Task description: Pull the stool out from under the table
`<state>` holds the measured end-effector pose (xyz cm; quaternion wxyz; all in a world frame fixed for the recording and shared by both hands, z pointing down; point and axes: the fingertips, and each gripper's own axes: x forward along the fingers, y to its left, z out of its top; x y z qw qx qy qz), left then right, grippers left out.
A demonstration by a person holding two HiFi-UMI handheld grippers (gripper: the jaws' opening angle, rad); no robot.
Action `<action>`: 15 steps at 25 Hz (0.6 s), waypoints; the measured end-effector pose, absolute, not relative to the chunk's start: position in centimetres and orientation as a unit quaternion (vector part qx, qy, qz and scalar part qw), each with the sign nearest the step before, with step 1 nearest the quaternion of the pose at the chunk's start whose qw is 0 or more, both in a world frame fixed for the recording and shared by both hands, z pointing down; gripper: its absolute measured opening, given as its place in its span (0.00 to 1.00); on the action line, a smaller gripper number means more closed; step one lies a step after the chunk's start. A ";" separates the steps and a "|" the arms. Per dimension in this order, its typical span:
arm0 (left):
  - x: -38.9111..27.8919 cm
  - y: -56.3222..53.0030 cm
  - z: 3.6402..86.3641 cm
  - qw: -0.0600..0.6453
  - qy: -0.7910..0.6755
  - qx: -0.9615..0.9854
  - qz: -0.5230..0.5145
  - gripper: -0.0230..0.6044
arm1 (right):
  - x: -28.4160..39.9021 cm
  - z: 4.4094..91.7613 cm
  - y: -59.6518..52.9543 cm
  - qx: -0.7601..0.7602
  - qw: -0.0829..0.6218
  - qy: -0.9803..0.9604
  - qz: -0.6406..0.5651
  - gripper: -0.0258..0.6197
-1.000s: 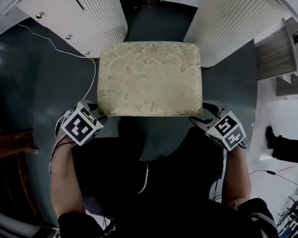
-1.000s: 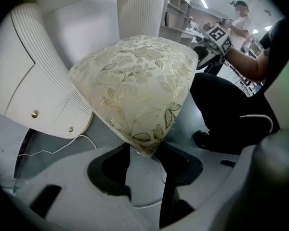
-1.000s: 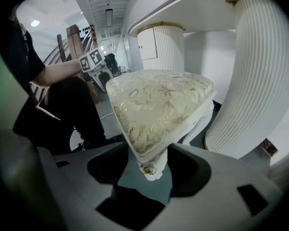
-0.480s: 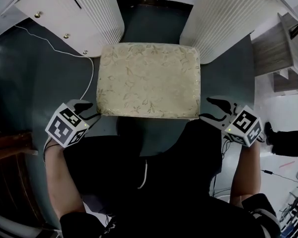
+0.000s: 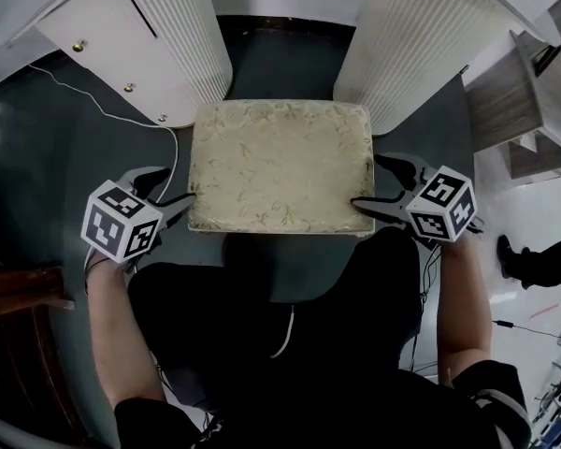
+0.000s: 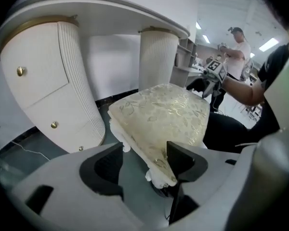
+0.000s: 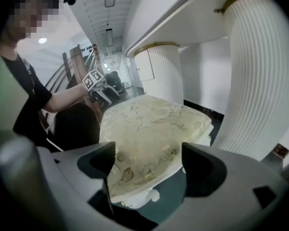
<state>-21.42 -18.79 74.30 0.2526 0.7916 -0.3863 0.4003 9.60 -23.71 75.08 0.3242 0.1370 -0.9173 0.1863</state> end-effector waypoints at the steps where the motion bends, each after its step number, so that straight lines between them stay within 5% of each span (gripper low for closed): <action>1: -21.3 -19.4 74.6 0.264 -0.392 0.793 0.384 0.54 | 9.4 75.5 -23.8 0.140 0.327 -0.913 0.201 0.75; 8: -21.0 -21.8 76.7 0.336 -0.378 0.807 0.306 0.74 | 9.0 77.1 -23.7 0.132 0.330 -0.896 0.267 0.82; 13: -18.7 -21.6 76.9 0.349 -0.299 0.850 0.256 0.62 | 8.9 77.3 -23.8 0.125 0.340 -0.893 0.266 0.83; 15: -17.3 -21.4 77.0 0.328 -0.289 0.864 0.250 0.77 | 8.9 77.3 -23.9 0.122 0.337 -0.895 0.265 0.83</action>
